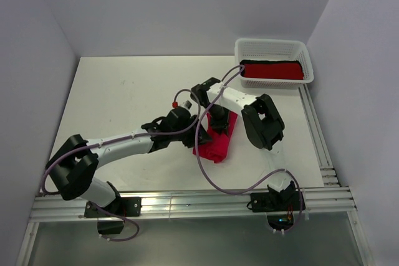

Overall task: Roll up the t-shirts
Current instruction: Roll the tshirt

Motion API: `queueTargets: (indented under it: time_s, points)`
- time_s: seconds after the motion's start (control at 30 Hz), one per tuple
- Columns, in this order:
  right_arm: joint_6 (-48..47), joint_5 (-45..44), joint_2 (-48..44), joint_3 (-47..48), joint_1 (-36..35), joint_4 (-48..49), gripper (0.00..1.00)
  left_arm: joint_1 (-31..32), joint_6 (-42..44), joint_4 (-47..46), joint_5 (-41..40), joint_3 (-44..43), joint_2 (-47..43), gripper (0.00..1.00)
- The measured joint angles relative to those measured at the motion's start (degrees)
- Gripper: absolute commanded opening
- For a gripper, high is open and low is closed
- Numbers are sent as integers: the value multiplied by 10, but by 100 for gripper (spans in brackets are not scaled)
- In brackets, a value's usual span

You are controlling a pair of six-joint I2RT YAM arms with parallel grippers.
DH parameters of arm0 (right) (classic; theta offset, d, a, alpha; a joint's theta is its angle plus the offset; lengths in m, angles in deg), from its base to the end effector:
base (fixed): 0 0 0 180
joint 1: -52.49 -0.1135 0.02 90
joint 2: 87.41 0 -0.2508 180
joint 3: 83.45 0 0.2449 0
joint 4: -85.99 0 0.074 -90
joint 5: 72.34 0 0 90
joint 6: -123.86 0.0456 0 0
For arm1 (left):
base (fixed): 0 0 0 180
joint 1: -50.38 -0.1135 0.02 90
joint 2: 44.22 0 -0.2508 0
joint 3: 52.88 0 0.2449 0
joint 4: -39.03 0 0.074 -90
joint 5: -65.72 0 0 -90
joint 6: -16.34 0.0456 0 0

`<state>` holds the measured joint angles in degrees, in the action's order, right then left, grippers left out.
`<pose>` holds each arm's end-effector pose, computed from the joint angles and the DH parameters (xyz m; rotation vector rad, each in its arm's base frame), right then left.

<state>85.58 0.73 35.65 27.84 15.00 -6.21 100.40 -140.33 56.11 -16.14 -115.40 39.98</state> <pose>0.3002 0.2135 0.1596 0.3227 3.0348 -0.5859 0.1975 -0.2456 0.1980 -0.2834 2.5386 -1.1374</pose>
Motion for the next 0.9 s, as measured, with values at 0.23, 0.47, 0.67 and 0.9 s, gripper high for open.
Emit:
queueTargets:
  time_s: [0.23, 0.47, 0.67, 0.9]
  points:
    - [-1, 17, 6, 23, -3, -7, 0, 27, 25, 20, -37, -83, 45, 57]
    - [-8, 39, 19, 50, -2, -9, 0, 47, 37, 28, -83, -82, 49, 57]
    - [-17, 43, 28, 53, -1, -10, 0, 91, 52, 54, -146, -83, 61, 60]
    - [-20, 52, 28, 53, -1, -10, 0, 151, 55, 68, -215, -57, 52, 81]
